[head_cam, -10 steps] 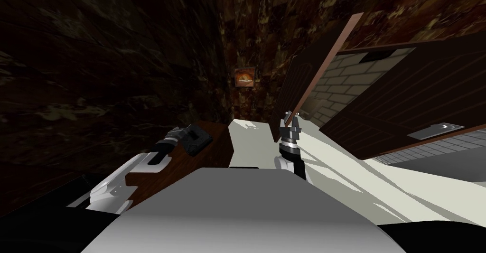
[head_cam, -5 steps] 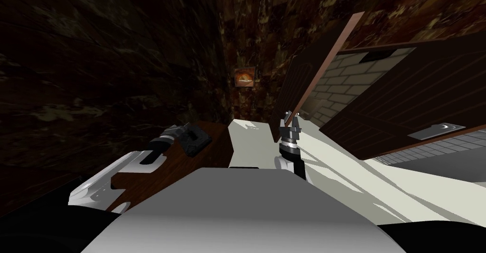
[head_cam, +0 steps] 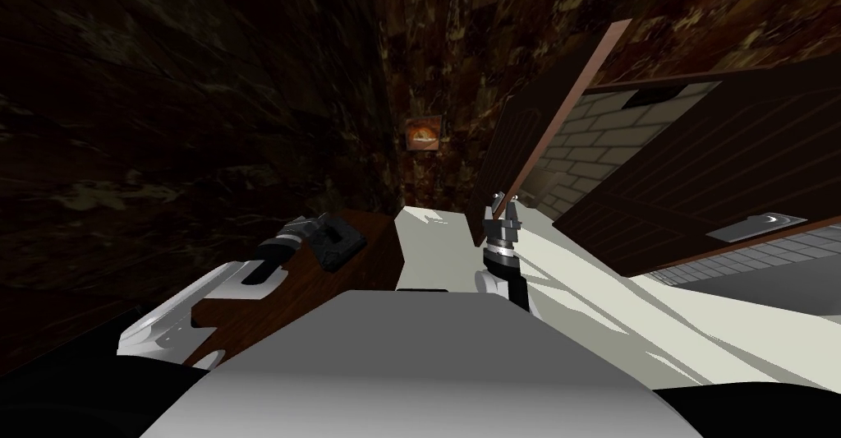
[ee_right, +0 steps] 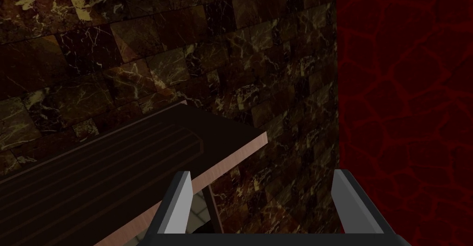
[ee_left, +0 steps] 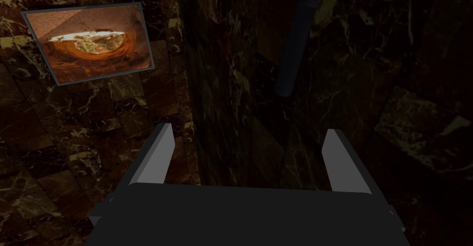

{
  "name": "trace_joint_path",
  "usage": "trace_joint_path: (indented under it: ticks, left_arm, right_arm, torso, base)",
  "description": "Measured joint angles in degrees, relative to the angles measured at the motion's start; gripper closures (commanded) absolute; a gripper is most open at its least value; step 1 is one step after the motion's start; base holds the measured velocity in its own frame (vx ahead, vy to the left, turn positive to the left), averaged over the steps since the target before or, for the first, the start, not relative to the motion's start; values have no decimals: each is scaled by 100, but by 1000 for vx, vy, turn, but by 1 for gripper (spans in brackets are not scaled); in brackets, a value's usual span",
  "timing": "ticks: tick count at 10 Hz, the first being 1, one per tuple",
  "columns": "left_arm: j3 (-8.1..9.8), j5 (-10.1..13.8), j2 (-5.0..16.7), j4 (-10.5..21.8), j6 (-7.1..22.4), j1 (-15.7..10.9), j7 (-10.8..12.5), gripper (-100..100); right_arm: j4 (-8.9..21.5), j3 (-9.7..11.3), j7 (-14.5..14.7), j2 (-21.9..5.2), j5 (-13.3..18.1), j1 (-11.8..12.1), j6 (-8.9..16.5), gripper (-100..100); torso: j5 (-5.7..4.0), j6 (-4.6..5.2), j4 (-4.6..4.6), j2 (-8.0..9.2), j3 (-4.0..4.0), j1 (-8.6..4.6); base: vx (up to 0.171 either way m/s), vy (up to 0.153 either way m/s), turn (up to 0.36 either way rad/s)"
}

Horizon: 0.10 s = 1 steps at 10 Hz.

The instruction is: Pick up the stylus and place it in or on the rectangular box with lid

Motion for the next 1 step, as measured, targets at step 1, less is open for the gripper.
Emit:
trace_joint_path:
  ticks: [1]
  left_arm:
    - [0,0,0,0,0,0,0,0]
  right_arm:
    - [0,0,0,0,0,0,0,0]
  torso:
    - [0,0,0,0,0,0]
  base:
    - [0,0,0]
